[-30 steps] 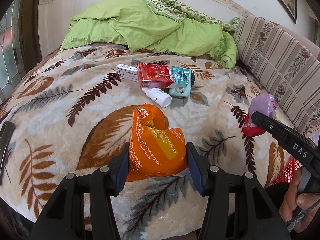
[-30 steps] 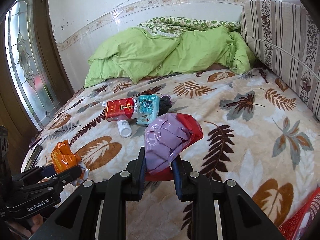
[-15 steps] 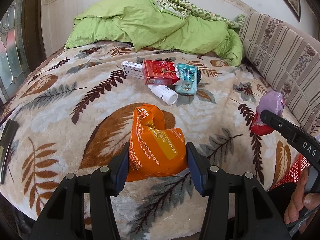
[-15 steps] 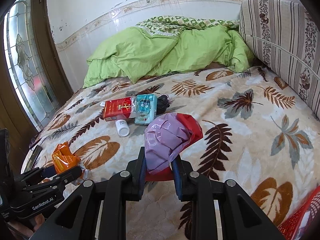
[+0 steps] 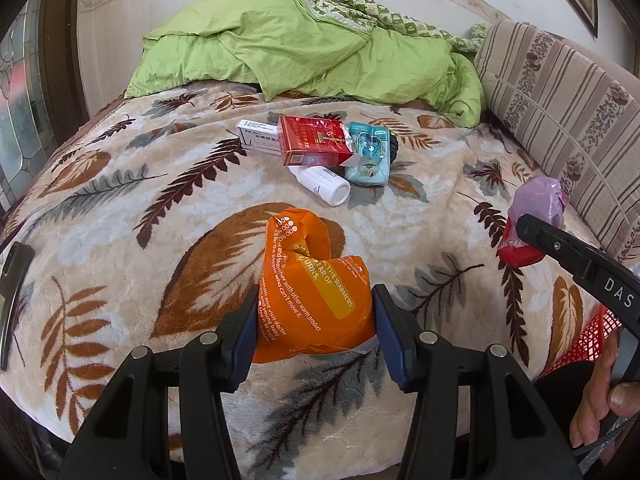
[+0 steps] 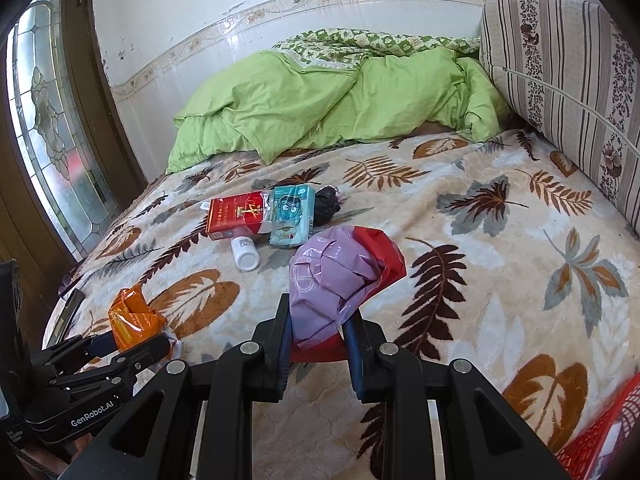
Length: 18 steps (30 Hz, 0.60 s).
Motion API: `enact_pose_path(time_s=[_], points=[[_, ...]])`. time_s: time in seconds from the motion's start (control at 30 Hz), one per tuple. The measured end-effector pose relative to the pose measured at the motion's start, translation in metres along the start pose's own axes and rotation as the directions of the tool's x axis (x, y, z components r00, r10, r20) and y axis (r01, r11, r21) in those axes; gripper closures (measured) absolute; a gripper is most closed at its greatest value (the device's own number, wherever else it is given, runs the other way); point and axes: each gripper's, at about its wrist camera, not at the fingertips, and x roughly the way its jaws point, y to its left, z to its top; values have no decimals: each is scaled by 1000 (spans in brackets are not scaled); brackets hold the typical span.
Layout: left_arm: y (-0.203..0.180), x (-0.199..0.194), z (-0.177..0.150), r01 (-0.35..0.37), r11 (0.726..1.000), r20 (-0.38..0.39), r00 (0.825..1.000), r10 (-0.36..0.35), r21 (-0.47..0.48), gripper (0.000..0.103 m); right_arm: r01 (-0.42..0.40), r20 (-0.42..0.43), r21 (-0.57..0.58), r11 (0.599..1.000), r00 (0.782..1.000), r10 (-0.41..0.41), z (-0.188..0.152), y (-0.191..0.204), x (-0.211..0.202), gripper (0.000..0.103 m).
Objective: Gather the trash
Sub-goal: 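Carry the orange bag and pink bag over the red basket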
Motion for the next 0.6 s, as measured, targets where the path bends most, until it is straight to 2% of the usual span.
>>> enact_pose_path(time_s=[0.4,0.6], points=[[-5,2,-1,7,1000,-3,1000,-7,2,51,-2,1,6,1000,1000,2,0,0,0,78],[-13,-6,4,65,998,11,998,-65,16,51,-29,-26,62,998,999,31,-3,-7,-12,78]])
